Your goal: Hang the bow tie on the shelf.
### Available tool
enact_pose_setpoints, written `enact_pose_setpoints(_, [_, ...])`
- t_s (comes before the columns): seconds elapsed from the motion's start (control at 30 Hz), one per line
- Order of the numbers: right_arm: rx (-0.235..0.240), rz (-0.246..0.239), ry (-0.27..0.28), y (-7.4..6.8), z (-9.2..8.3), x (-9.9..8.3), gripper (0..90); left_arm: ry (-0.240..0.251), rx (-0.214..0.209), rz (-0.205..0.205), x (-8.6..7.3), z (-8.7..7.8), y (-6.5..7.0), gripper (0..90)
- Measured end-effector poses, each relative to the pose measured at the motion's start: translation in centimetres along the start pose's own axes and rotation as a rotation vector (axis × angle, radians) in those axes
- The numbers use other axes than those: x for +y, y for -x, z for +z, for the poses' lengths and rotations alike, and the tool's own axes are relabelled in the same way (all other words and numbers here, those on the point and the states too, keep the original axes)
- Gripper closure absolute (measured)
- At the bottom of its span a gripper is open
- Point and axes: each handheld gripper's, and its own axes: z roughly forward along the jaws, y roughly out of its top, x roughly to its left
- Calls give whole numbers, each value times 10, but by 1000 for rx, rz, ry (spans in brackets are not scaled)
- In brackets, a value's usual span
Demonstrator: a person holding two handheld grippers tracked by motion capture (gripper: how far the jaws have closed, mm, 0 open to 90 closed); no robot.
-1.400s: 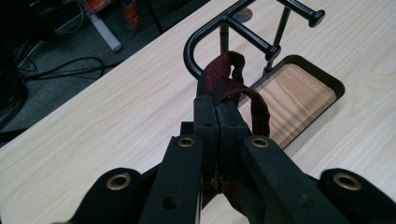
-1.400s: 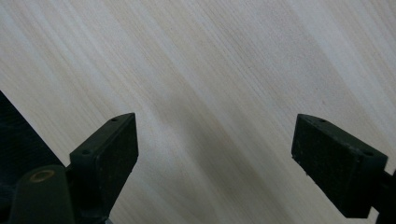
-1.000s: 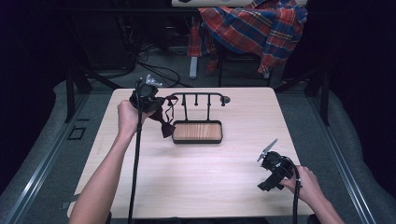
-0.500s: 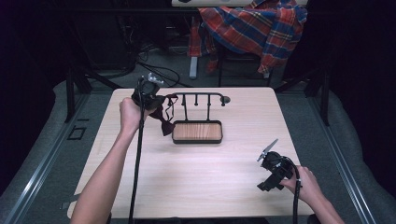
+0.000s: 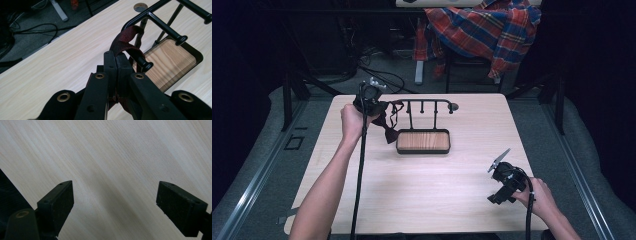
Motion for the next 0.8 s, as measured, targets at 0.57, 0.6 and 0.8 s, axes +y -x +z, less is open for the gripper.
enact_pose_setpoints(0.57, [-12,-6,-7,0,-1,0,142,-62,-41,-2,-10,14,-3,885])
enact_pose_setpoints(0.6, [-11,-5,-6,0,-1,0,143,-59,-42,-4,-11,15,-3,885])
enact_pose_setpoints(0.8, [-10,0,-5,0,-1,0,143,-49,-48,-25,-14,18,-5,885])
